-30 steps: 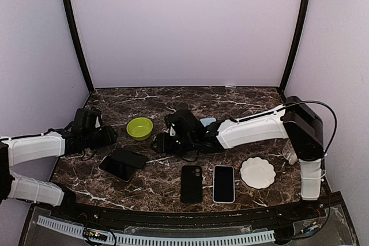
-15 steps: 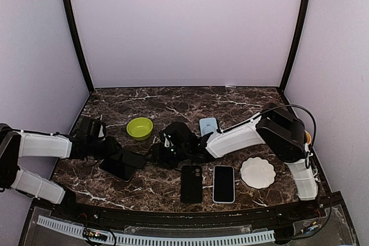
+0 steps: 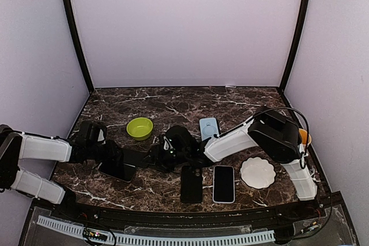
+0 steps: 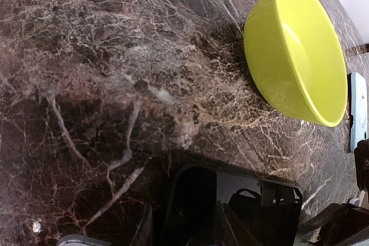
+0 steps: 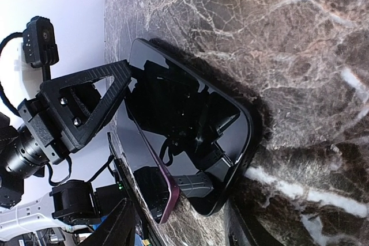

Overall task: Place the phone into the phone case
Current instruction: Move the phone to the center of the board.

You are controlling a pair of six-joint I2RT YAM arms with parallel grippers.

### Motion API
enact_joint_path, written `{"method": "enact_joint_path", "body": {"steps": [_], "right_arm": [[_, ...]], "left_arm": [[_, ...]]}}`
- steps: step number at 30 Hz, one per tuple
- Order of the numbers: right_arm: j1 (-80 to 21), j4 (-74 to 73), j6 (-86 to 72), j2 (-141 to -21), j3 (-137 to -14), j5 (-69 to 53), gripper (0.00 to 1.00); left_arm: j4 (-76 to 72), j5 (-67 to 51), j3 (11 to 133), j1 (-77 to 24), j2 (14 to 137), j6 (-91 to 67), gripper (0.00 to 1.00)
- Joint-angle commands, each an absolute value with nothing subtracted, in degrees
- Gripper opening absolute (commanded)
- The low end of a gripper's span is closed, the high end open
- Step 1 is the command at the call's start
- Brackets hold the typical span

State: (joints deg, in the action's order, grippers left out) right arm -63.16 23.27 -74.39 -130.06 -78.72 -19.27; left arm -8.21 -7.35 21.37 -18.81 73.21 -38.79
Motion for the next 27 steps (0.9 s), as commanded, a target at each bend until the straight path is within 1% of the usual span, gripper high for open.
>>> {"method": "enact_joint_path", "body": {"steps": [1, 4, 8, 10, 15, 19, 22, 24, 27], "right_arm": [[-63.0, 27.2, -75.8, -132.1, -80.4, -20.1, 0.53], [-62.9, 24.3, -72.7, -130.8, -80.9, -18.8, 0.51], [-63.0, 10.7, -62.6, -126.2, -81.5, -11.1, 0.52], [-62.9, 6.8, -59.4, -123.9, -80.9, -8.1, 0.53], [-62.8, 1.4, -55.1, -120.7, -80.4, -4.5, 0.55], [-62.8, 0.3, -53.4, -118.2, -79.2, -2.8, 0.56], [-62.7, -1.4, -52.2, -116.3, -78.5, -1.2, 0.56], [-62.7, -2.7, -51.2, -114.6, -77.3, 0.9, 0.56], [-62.7, -4.3, -49.7, -112.0, -75.5, 3.5, 0.57]], "left_arm": [[-7.5, -8.4, 20.6, -19.6, 73.8, -38.4, 0.35], [-4.9, -7.5, 22.5, -19.6, 73.6, -36.8, 0.35], [-2.9, -4.4, 24.8, -19.6, 71.1, -34.2, 0.37], [-3.4, -3.0, 24.9, -19.6, 71.7, -33.8, 0.38], [-3.9, -1.8, 27.0, -19.6, 78.0, -32.4, 0.41], [-3.0, -4.5, 30.4, -19.6, 85.0, -31.5, 0.42], [-2.8, -6.0, 30.8, -20.4, 86.0, -31.4, 0.41], [-2.2, -5.2, 30.4, -22.7, 85.6, -31.1, 0.38], [-0.7, -3.9, 30.8, -27.3, 85.8, -30.6, 0.38]]}}
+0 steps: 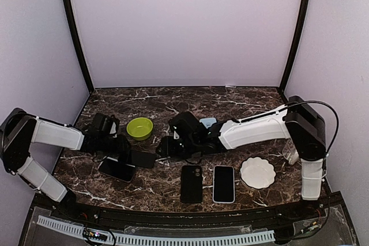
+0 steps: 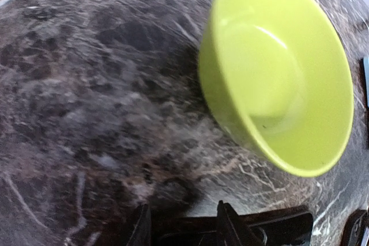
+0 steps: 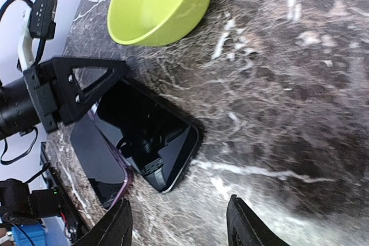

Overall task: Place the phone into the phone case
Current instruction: Move the phone to the center of the board.

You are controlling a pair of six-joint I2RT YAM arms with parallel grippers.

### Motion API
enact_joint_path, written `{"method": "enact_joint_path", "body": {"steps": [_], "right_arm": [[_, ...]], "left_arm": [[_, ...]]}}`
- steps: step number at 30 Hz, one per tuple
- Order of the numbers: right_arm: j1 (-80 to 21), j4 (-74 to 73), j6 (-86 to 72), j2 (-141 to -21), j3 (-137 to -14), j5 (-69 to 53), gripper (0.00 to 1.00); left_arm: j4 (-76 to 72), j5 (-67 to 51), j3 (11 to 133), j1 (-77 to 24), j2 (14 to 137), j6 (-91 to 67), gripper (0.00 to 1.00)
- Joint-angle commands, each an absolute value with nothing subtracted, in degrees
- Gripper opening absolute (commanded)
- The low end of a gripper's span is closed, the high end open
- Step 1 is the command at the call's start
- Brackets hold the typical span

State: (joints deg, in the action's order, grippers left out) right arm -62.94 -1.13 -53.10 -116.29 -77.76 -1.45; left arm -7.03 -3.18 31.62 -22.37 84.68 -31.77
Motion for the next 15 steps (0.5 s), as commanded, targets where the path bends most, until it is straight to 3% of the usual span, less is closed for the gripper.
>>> {"method": "enact_joint_path", "body": {"steps": [1, 11, 15], "right_arm": [[-62.7, -5.0, -49.1, -111.3, -75.0, 4.1, 0.58], [-62.7, -10.9, -38.2, -103.6, -69.7, 7.3, 0.63], [-62.7, -17.2, -27.9, -104.9, -74.3, 4.3, 0.67]], "left_arm": [[-0.4, -4.1, 30.8, -28.0, 86.1, -30.6, 0.37], [-2.4, -9.9, 38.0, -38.3, 93.8, -30.2, 0.34], [-6.6, -16.7, 41.1, -41.7, 97.2, -29.9, 0.34]]}}
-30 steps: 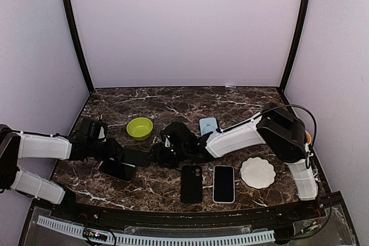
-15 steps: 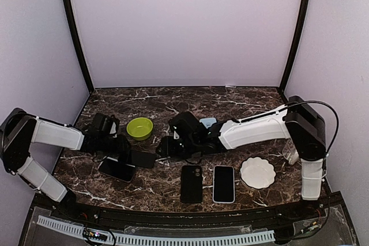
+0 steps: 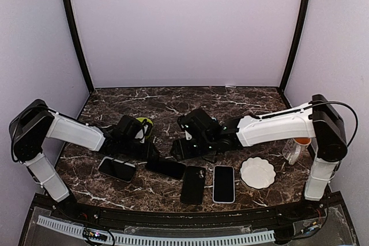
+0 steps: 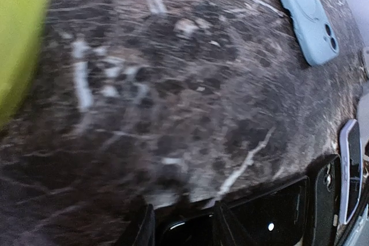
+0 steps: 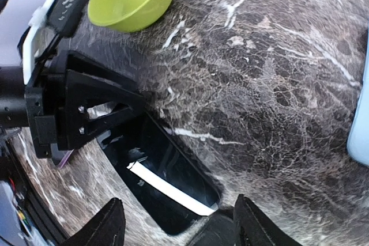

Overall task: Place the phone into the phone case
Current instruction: Move the phone to the center of the board, then pick up the phone at the center of the board.

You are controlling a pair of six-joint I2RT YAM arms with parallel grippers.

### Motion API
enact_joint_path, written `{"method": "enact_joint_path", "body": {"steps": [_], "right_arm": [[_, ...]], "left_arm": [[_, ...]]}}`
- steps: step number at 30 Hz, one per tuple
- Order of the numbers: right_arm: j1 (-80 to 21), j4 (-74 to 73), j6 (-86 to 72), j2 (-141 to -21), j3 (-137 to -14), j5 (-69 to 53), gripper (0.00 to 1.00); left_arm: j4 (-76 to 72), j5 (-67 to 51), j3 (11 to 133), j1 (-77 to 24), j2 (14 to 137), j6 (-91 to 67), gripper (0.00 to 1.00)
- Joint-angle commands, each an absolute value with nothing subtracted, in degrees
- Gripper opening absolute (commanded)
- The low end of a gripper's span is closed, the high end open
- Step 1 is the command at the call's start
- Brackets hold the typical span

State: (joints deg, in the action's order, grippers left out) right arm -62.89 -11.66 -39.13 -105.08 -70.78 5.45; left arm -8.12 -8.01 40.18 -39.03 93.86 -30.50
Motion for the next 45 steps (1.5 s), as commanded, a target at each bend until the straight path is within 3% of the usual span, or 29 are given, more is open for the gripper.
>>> {"method": "enact_joint_path", "body": {"steps": [1, 4, 8, 12, 16, 25, 37, 42, 45], "right_arm": [[-62.8, -18.6, -25.9, -105.4, -75.9, 4.4, 0.69], [-62.8, -19.5, -21.5, -106.8, -77.6, 4.5, 0.75], [-63.4, -20.7, -17.9, -110.3, -81.1, 2.2, 0.97], [-65.4, -23.9, -12.6, -114.7, -85.7, 2.8, 0.98], [-66.6, -27.2, -5.6, -118.4, -90.2, 1.3, 0.99], [-66.9, -36.7, -0.9, -128.0, -100.9, 0.9, 0.99], [-68.0, -39.9, -1.5, -131.6, -101.9, 6.3, 0.99], [-68.9, -41.5, -0.7, -131.9, -102.6, 6.8, 0.85], [-69.1, -41.0, -0.5, -131.2, -102.6, 4.4, 0.67]], "left_arm": [[-6.0, -16.9, 42.3, -41.7, 97.5, -29.9, 0.34], [-2.8, -14.1, 45.5, -41.8, 95.6, -28.3, 0.34], [3.3, -6.3, 47.6, -41.4, 88.6, -25.3, 0.45], [7.4, -1.0, 47.5, -40.6, 82.8, -23.5, 0.67], [9.0, -3.8, 45.6, -36.2, 79.6, -25.5, 0.76], [11.3, -2.4, 43.6, -33.8, 72.5, -23.5, 0.77], [11.8, -2.3, 42.5, -32.9, 71.6, -23.5, 0.77], [12.2, -0.8, 42.1, -32.9, 70.5, -23.3, 0.77], [12.4, 1.3, 42.2, -32.9, 69.9, -23.1, 0.77]]}}
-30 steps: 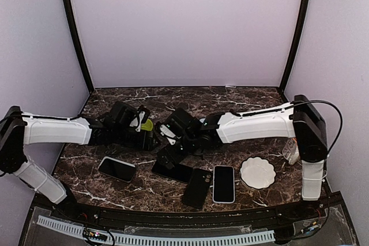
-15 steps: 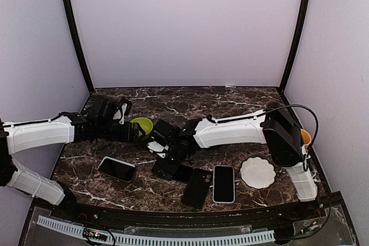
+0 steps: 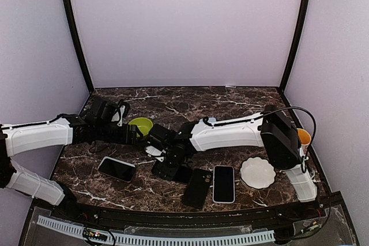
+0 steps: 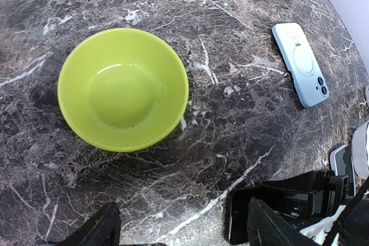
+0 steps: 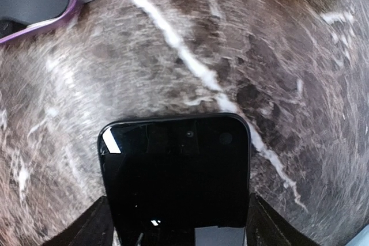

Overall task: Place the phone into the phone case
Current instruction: Pick up the phone at the center of the board, then move the phone case to the center of the board.

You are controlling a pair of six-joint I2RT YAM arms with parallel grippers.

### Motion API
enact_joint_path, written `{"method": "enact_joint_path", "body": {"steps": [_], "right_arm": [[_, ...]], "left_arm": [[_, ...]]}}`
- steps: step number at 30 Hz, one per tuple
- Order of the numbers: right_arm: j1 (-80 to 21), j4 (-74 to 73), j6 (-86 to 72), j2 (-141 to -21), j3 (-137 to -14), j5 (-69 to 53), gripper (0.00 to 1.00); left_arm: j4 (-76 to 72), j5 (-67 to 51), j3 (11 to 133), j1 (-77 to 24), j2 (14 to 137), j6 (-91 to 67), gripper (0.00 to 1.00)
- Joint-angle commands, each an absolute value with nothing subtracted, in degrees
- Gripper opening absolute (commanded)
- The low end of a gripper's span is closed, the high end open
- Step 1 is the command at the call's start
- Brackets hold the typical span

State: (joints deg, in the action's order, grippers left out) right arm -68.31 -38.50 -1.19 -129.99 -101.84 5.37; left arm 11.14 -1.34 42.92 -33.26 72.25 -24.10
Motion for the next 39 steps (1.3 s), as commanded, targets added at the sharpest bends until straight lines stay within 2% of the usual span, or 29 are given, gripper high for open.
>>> {"method": "enact_joint_path", "body": {"steps": [1, 7, 10, 13, 17, 21, 25, 28, 31, 39], "right_arm": [[-69.1, -40.5, -0.5, -131.0, -102.4, 4.0, 0.62], [-69.0, -38.9, -1.1, -129.3, -103.7, 3.1, 0.44], [-68.1, -35.4, -3.5, -127.2, -104.0, 2.7, 0.32], [-66.2, -30.6, -7.0, -124.0, -103.0, 0.7, 0.14], [-63.6, -22.8, -10.7, -118.7, -97.9, -1.7, 0.05], [-62.1, -17.4, -13.6, -113.0, -92.9, 1.1, 0.03], [-60.0, -15.3, -17.8, -107.1, -89.0, 9.5, 0.02], [-58.1, -16.2, -22.8, -101.5, -85.3, 18.3, 0.02], [-57.3, -16.7, -25.3, -95.3, -80.1, 24.7, 0.04], [-56.5, -16.9, -29.3, -84.1, -67.9, 27.6, 0.08]], "left_arm": [[12.5, 1.6, 42.3, -32.9, 69.6, -23.1, 0.77], [13.6, 4.8, 42.8, -32.9, 64.7, -22.0, 0.73], [12.5, 2.8, 43.0, -33.8, 61.2, -19.0, 0.73], [12.2, 4.8, 44.1, -38.9, 58.9, -15.4, 0.70], [8.7, 5.4, 43.5, -44.9, 54.3, -11.3, 0.66], [7.7, 1.0, 42.8, -47.5, 53.2, -8.2, 0.60], [5.7, -2.4, 42.0, -55.6, 55.3, -2.7, 0.57], [5.0, -1.6, 42.7, -62.0, 60.1, 1.8, 0.53], [6.2, -2.2, 44.5, -63.9, 68.8, 3.2, 0.51], [3.2, 2.4, 45.8, -69.1, 85.3, 5.0, 0.44]]}}
